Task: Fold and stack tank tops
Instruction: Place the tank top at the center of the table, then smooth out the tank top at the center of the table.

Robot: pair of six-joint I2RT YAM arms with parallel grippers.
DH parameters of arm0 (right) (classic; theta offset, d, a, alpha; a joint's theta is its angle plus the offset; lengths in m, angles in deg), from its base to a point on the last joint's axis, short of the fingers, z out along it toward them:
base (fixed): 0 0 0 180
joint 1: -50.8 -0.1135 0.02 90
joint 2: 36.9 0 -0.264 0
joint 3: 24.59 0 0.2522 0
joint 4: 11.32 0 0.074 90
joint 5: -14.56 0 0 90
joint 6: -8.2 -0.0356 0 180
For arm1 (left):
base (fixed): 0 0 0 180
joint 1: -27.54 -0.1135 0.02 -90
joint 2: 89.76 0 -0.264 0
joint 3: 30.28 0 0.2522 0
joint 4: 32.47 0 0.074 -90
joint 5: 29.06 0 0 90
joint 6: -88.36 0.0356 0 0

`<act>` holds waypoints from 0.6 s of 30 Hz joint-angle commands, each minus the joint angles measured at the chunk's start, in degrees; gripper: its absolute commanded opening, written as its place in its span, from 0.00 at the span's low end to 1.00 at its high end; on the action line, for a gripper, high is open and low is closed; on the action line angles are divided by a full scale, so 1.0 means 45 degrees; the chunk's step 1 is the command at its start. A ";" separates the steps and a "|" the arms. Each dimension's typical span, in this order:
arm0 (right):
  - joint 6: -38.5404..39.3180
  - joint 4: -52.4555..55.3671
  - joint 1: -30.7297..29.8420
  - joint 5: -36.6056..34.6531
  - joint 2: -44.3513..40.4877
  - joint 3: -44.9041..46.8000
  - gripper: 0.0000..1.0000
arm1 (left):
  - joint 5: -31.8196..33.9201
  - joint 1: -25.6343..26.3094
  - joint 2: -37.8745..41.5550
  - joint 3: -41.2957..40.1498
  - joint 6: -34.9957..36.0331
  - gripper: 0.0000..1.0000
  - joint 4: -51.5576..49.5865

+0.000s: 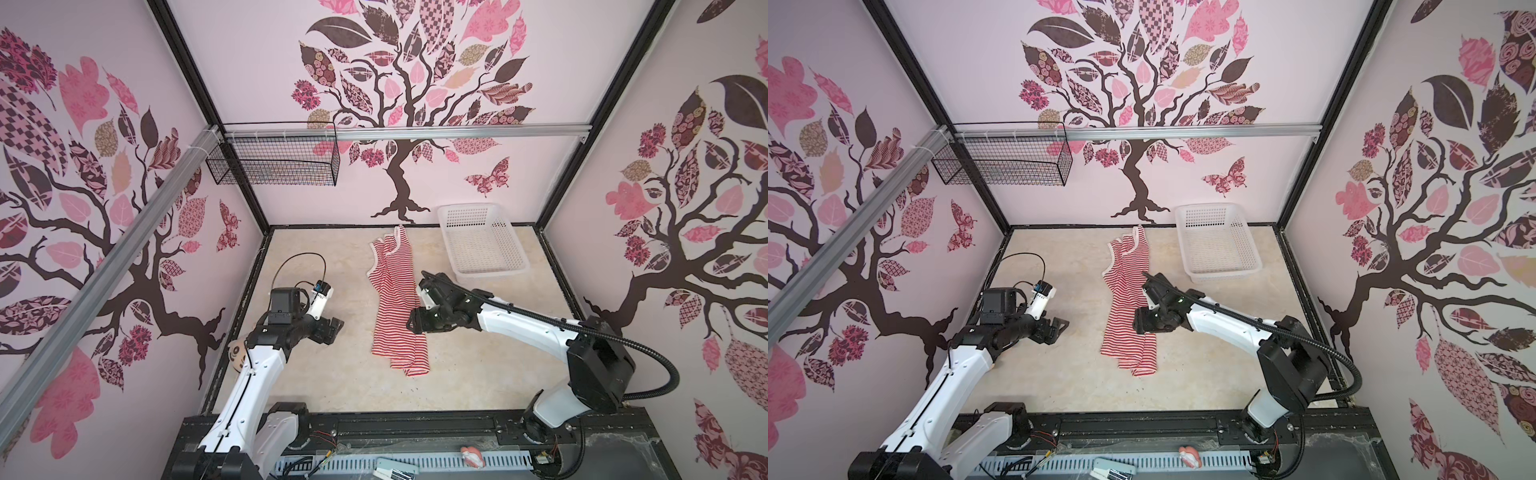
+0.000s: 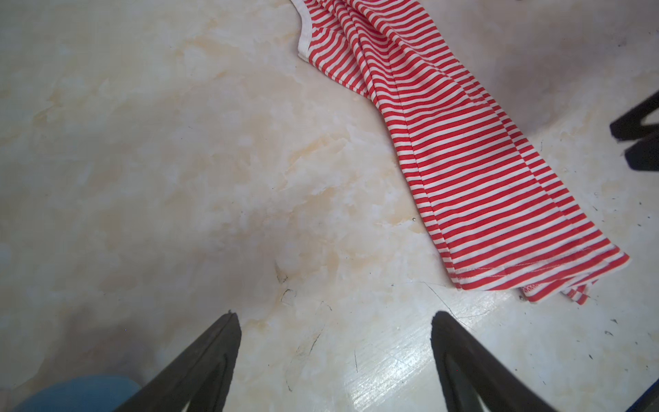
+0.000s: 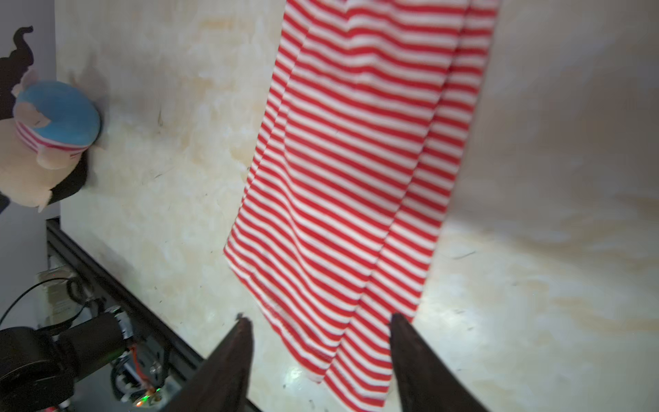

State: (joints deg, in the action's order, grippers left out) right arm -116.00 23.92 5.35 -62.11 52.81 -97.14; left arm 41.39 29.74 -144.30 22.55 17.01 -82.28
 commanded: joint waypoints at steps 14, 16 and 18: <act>-0.0624 -0.0281 -0.1109 0.0586 0.1203 0.0334 0.53 | 0.0263 0.0020 -0.0045 -0.0471 -0.0081 0.88 0.0453; -0.0630 -0.0077 -0.1125 0.0401 0.1376 0.0383 0.54 | 0.0339 0.0020 -0.0047 -0.0476 -0.0049 0.88 0.0472; -0.0637 -0.0065 -0.1130 0.0293 0.1301 0.0516 0.60 | 0.0409 0.0020 -0.0047 -0.0500 -0.0029 0.88 0.0509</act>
State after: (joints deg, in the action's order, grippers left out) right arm -118.92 21.51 0.35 -59.82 58.21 -93.90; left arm 42.83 29.74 -144.39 20.95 16.77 -81.39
